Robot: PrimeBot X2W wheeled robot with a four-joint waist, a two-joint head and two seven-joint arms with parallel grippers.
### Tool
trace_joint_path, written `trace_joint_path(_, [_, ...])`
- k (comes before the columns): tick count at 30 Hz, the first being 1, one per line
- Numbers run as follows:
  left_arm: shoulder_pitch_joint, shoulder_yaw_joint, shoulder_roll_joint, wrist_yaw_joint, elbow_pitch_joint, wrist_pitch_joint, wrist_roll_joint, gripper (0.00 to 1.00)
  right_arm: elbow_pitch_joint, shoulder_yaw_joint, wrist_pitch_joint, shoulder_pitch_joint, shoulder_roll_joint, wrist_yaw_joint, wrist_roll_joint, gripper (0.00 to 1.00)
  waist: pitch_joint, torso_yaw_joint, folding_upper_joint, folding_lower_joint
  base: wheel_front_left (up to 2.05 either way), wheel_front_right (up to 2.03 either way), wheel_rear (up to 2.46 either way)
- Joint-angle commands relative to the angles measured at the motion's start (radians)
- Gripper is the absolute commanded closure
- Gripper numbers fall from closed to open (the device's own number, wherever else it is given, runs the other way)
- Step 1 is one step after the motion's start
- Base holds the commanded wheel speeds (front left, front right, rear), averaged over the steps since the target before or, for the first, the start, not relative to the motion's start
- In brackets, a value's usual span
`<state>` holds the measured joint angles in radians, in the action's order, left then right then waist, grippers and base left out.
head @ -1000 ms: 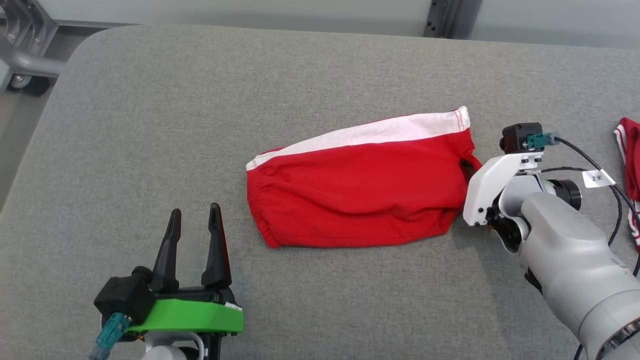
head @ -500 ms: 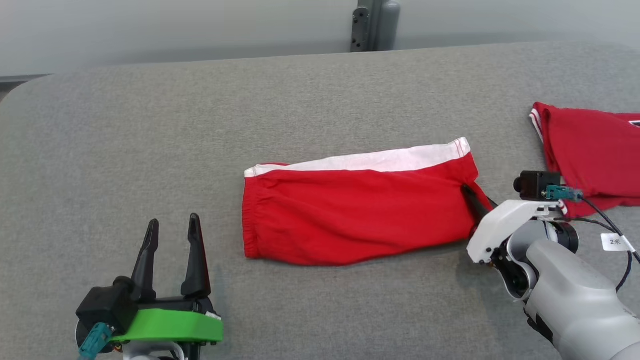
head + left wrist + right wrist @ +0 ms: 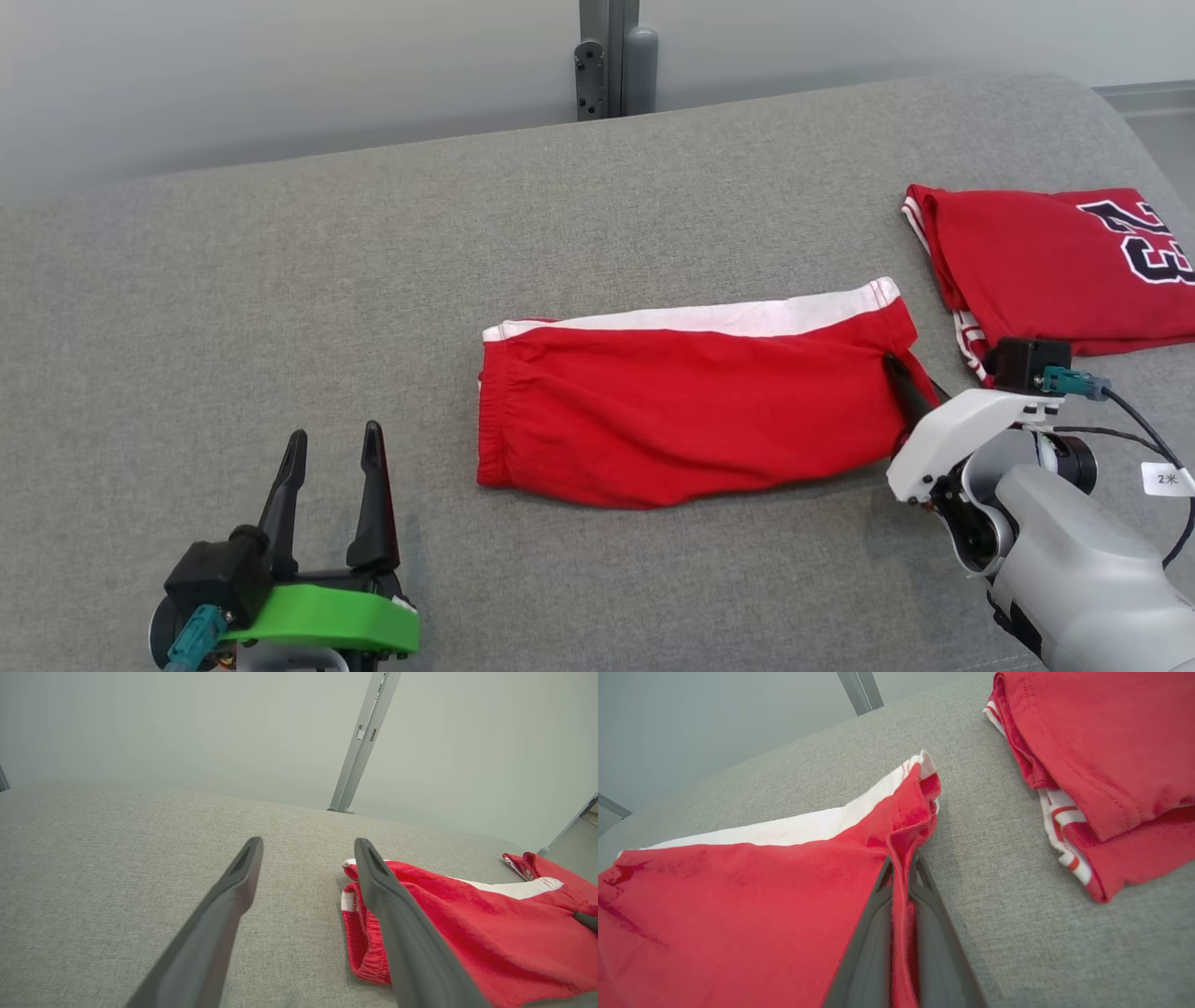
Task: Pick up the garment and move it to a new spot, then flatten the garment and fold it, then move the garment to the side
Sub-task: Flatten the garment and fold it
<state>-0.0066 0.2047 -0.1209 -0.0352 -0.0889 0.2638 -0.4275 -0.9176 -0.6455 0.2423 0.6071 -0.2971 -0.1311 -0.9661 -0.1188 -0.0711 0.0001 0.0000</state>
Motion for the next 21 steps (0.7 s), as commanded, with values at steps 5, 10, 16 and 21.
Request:
trace_joint_path(5, [0.023,-0.004,0.004,0.006,-0.012,0.0,0.001,0.0,0.041,-0.008,0.013,-0.004,0.014,0.0,0.013,1.0,0.035,0.036,-0.0001,0.0,0.0,0.0,0.0])
trace_joint_path(10, [0.034,-0.004,0.012,0.007,-0.01,0.0,0.001,0.0,0.129,-0.036,0.009,0.002,0.033,0.0,0.023,1.0,0.06,0.071,-0.0001,0.0,0.0,0.0,0.0])
trace_joint_path(16, [0.047,-0.005,0.019,0.008,-0.005,0.0,0.0,0.0,0.227,-0.078,-0.028,0.003,0.086,0.0,0.025,1.0,0.072,0.12,-0.0001,0.0,0.0,0.0,0.0])
trace_joint_path(21, [0.045,0.0,0.023,0.015,-0.006,0.0,-0.001,0.0,0.216,-0.101,-0.058,0.01,0.141,0.0,0.037,1.0,0.072,0.166,-0.0001,0.0,0.0,0.0,0.0])
